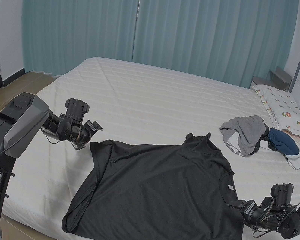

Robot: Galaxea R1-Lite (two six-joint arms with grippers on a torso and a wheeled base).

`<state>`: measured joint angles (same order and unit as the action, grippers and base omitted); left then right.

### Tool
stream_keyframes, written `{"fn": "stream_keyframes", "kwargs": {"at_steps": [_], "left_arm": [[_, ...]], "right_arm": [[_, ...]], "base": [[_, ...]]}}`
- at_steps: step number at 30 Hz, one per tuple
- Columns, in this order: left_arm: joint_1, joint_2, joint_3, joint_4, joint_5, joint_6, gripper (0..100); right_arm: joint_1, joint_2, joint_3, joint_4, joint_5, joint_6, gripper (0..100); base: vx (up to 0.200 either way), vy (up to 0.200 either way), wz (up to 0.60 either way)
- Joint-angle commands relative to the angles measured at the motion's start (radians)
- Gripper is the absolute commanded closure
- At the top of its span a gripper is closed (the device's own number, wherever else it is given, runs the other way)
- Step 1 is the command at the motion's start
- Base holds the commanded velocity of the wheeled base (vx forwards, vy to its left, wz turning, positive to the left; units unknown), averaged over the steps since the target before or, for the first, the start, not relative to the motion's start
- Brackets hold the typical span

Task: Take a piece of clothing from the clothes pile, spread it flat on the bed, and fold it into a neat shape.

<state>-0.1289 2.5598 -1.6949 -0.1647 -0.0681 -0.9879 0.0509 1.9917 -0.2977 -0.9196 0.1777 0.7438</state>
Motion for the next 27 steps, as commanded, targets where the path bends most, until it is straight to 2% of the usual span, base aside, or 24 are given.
{"fn": "stream_keyframes", "kwargs": {"at_steps": [1, 6, 7, 17, 27], "left_arm": [[-0.011, 0.010, 0.008, -0.001, 0.001, 0.005, 0], [-0.023, 0.027, 0.011, -0.003, 0.001, 0.018, 0], [-0.023, 0.030, 0.009, -0.003, 0.002, 0.031, 100], [-0.014, 0.042, -0.023, -0.015, 0.036, 0.035, 100], [0.029, 0.086, -0.226, -0.003, 0.053, 0.060, 100]], "right_arm": [[0.001, 0.002, 0.000, -0.001, 0.000, 0.000, 0], [0.001, 0.002, 0.000, -0.001, 0.000, 0.000, 0], [0.001, 0.001, 0.000, -0.001, -0.001, 0.000, 0], [0.009, 0.012, 0.002, -0.002, 0.000, 0.000, 0], [0.006, 0.016, 0.000, -0.002, 0.000, 0.002, 0]], "base": [[0.000, 0.000, 0.00], [0.000, 0.000, 0.00], [0.000, 0.000, 0.00], [0.000, 0.000, 0.00], [0.000, 0.000, 0.00]]}}
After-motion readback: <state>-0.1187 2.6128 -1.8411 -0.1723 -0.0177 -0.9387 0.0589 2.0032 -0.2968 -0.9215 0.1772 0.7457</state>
